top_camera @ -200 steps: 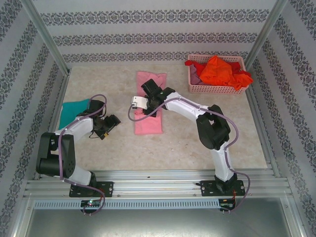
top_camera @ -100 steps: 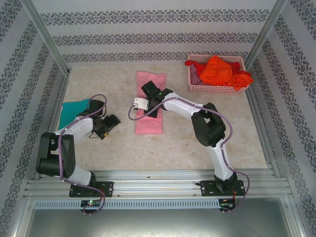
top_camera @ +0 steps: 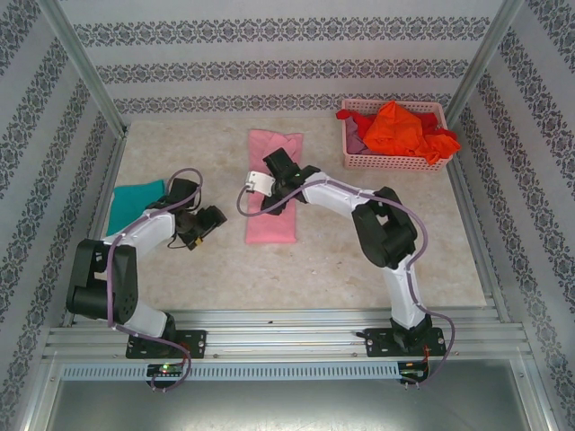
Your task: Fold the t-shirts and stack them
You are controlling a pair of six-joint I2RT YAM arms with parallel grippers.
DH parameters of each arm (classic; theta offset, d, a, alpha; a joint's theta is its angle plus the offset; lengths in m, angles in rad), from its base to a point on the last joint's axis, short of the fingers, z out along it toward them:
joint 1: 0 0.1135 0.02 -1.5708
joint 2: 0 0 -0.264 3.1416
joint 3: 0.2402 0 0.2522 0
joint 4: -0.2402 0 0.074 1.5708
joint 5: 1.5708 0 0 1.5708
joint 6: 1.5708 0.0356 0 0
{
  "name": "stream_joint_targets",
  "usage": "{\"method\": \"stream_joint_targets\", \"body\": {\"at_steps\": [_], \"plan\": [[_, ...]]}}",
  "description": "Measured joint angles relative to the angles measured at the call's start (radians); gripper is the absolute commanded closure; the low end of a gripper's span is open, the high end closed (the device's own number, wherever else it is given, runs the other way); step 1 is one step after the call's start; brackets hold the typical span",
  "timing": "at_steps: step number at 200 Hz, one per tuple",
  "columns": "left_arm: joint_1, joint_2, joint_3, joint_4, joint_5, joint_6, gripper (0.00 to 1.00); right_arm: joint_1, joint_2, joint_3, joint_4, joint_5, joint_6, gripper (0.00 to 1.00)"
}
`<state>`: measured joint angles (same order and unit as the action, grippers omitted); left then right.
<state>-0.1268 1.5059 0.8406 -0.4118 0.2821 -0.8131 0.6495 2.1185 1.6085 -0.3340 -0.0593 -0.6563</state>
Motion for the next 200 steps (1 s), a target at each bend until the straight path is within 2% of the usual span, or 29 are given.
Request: {"method": "stream_joint_targets", "body": {"at_steps": [19, 32, 64, 94, 118, 132, 170, 200], "plan": [[-0.056, 0.025, 0.031, 0.028, -0.01, 0.002, 0.19, -0.028, -0.101, -0.115, 0.103, 0.021, 0.103, 0.27], [-0.092, 0.059, 0.064, 0.044, -0.01, 0.003, 0.26, -0.052, -0.174, -0.185, 0.167, 0.03, 0.192, 0.28], [-0.169, 0.209, 0.211, 0.078, 0.003, -0.005, 0.57, -0.116, -0.291, -0.319, 0.268, -0.008, 0.447, 0.38], [-0.216, 0.364, 0.362, 0.098, 0.031, -0.004, 0.77, -0.151, -0.261, -0.339, 0.265, -0.082, 0.64, 0.51], [-0.228, 0.439, 0.421, 0.104, 0.043, -0.007, 0.8, -0.152, -0.146, -0.246, 0.212, -0.153, 0.736, 0.64], [-0.227, 0.457, 0.423, 0.102, 0.043, -0.009, 0.81, -0.152, -0.069, -0.171, 0.178, -0.185, 0.786, 0.68], [-0.227, 0.467, 0.41, 0.113, 0.044, -0.017, 0.81, -0.153, 0.069, -0.018, 0.112, -0.232, 0.86, 0.7], [-0.229, 0.436, 0.362, 0.136, 0.051, -0.025, 0.8, -0.152, 0.104, -0.002, 0.077, -0.259, 0.883, 0.7]]}}
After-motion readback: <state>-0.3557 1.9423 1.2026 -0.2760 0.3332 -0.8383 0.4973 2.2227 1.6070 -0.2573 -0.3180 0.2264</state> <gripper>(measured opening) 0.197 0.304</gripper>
